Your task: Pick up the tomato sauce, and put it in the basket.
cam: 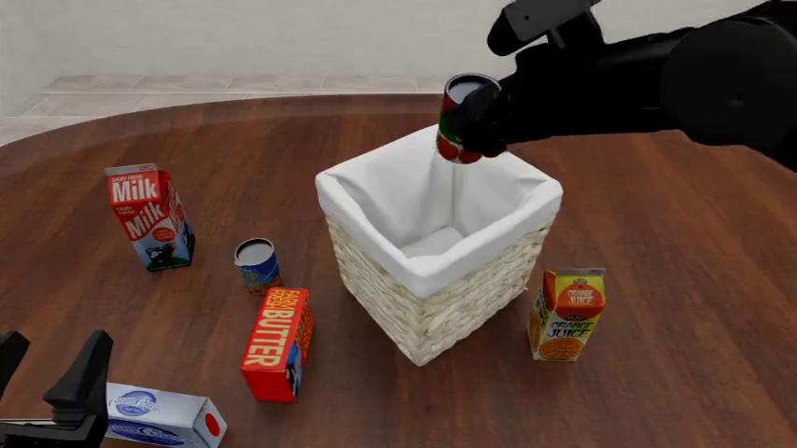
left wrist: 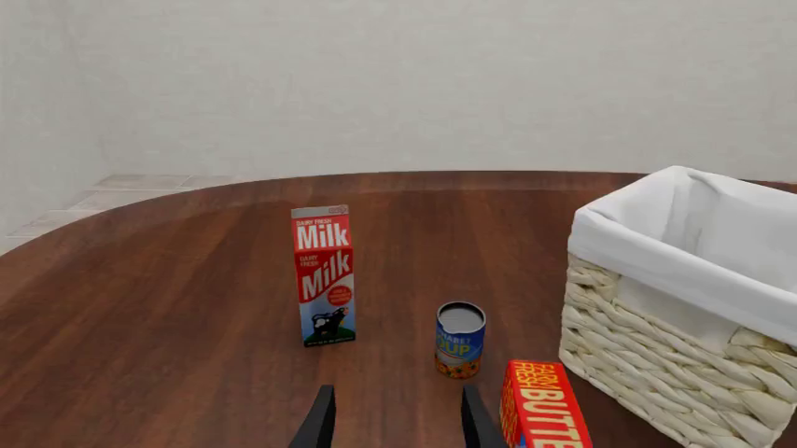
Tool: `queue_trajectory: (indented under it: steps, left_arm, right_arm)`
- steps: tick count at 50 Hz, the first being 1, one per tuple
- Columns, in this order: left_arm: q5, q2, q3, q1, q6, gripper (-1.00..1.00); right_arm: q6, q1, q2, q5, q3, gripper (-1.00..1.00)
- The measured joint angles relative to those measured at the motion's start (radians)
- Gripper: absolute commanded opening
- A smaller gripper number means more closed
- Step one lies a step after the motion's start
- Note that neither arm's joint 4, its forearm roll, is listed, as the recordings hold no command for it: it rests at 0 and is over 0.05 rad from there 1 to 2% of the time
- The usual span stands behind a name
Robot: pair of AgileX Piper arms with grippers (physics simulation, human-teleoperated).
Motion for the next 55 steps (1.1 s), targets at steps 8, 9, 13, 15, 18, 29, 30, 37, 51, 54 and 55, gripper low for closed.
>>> queue_trajectory:
  steps: [8,9,13,15,18,29,30,37,51,54,55]
  left_arm:
    - [-0.004,0.004,0.000,0.000,0.000,1.00]
    - [-0.005,0.005,0.000,0.000,0.000,1.00]
    - [-0.006,0.006,0.000,0.000,0.000,1.00]
    - [-0.006,0.006,0.000,0.000,0.000,1.00]
    - [-0.007,0.007,0.000,0.000,0.000,1.00]
    - [-0.007,0.007,0.000,0.000,0.000,1.00]
    - [-0.008,0.007,0.000,0.000,0.000,1.00]
    - [-0.008,0.008,0.000,0.000,0.000,1.00]
    - [-0.008,0.008,0.000,0.000,0.000,1.00]
    - [-0.008,0.008,0.000,0.000,0.000,1.00]
    - [-0.008,0.008,0.000,0.000,0.000,1.00]
  right_arm:
    - [-0.013,0.004,0.032,-0.002,-0.008,-1.00]
    - [-0.014,0.004,0.036,-0.002,-0.008,-1.00]
    - [-0.020,0.003,0.051,-0.002,-0.010,-1.00]
    - [-0.023,0.001,0.059,-0.001,-0.012,-1.00]
    - [-0.028,-0.004,0.069,0.001,-0.013,-1.00]
    - [-0.042,-0.026,0.097,0.005,-0.006,-1.00]
    - [-0.043,-0.027,0.100,0.005,-0.007,-1.00]
    - [-0.047,-0.032,0.120,0.003,-0.007,-1.00]
    - [-0.052,-0.033,0.161,0.001,-0.006,-1.00]
    - [-0.053,-0.033,0.170,0.003,-0.008,-1.00]
    - [-0.053,-0.033,0.172,0.004,-0.008,-1.00]
